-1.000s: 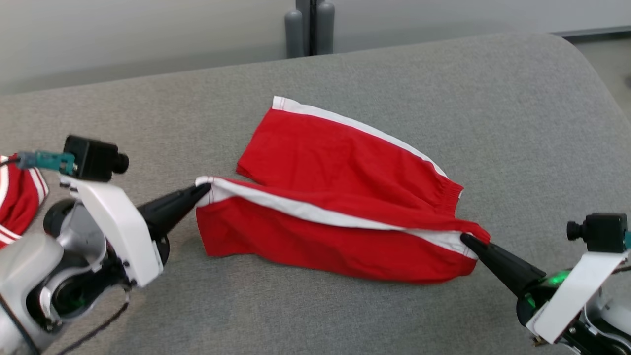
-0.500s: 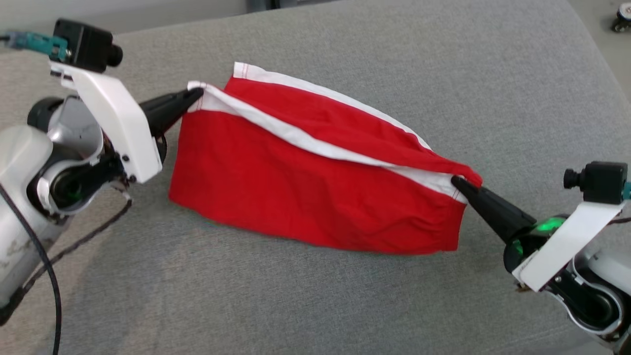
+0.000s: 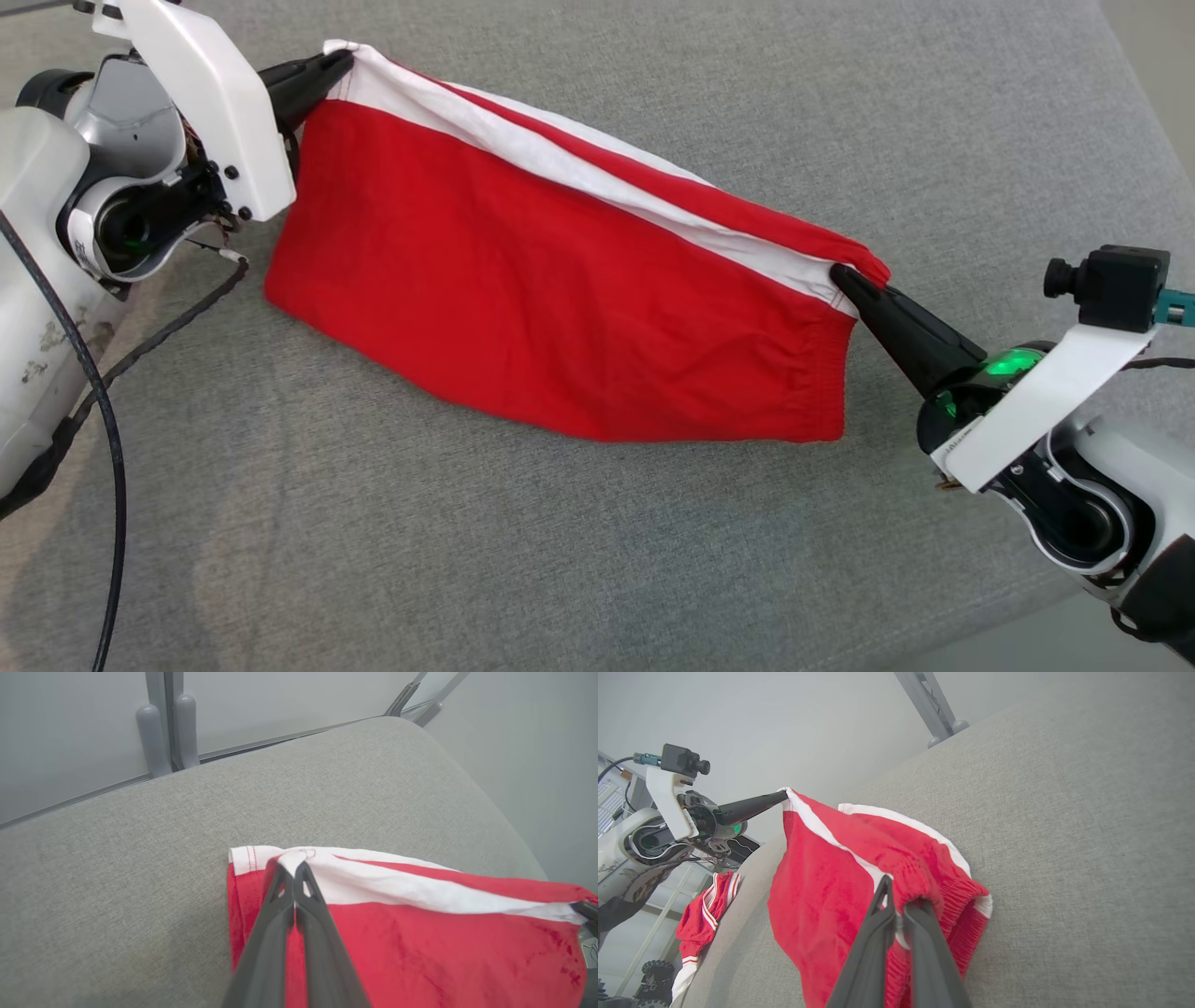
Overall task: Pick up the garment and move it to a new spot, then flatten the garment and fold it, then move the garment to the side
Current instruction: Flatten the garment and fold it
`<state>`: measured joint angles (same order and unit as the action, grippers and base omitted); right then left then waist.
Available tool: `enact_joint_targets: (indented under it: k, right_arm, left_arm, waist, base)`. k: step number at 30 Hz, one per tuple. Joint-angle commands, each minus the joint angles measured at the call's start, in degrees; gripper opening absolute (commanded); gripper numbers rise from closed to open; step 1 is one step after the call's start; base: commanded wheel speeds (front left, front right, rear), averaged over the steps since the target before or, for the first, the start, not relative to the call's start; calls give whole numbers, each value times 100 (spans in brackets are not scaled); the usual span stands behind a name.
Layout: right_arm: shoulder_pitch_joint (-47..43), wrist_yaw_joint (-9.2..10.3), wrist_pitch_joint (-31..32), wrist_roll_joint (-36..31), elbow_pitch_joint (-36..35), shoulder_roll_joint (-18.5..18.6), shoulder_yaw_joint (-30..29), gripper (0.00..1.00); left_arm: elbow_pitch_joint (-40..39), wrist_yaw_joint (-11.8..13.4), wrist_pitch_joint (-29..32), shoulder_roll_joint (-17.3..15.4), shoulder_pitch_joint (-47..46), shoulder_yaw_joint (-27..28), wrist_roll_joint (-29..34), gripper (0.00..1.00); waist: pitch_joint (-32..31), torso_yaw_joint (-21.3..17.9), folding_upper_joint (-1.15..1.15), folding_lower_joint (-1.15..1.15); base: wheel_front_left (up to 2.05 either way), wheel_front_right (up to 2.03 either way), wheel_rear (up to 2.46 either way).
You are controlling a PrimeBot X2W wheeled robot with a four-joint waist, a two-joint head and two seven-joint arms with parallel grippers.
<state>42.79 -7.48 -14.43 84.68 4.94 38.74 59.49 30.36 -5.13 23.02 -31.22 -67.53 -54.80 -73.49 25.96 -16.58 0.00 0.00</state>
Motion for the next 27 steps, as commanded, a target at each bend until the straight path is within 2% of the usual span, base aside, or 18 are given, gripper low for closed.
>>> enact_joint_targets:
  k: [1, 11, 24, 25, 27]
  right_arm:
    - [71, -4, -39, -53, 47, -52, -44, 0]
    - [284, -3, -72, -194, 309, -377, -96, 0]
    - [530, -3, -79, -310, 512, -681, 72, 0]
    - [552, -3, -79, -311, 533, -701, 90, 1]
    - [603, -4, -79, -318, 571, -724, 104, 11]
  left_arm:
    - [185, -54, 0, 28, -121, -26, 83, 0]
    - [1213, -188, -126, 301, -508, -131, 222, 0]
    - [1932, -230, -72, 478, -760, -293, 217, 0]
    - [1954, -232, -75, 498, -763, -306, 209, 0]
    - [1968, -232, -82, 529, -782, -332, 182, 2]
  waist:
    - [91, -76, 0, 0]
    - [322, -350, 0, 0]
    - [483, -438, 0, 0]
    - [487, -432, 0, 0]
    - [494, -419, 0, 0]
  base:
    - [0, 0, 0]
    - [0, 0, 0]
    - [0, 0, 0]
    - [0, 0, 0]
    - [0, 0, 0]
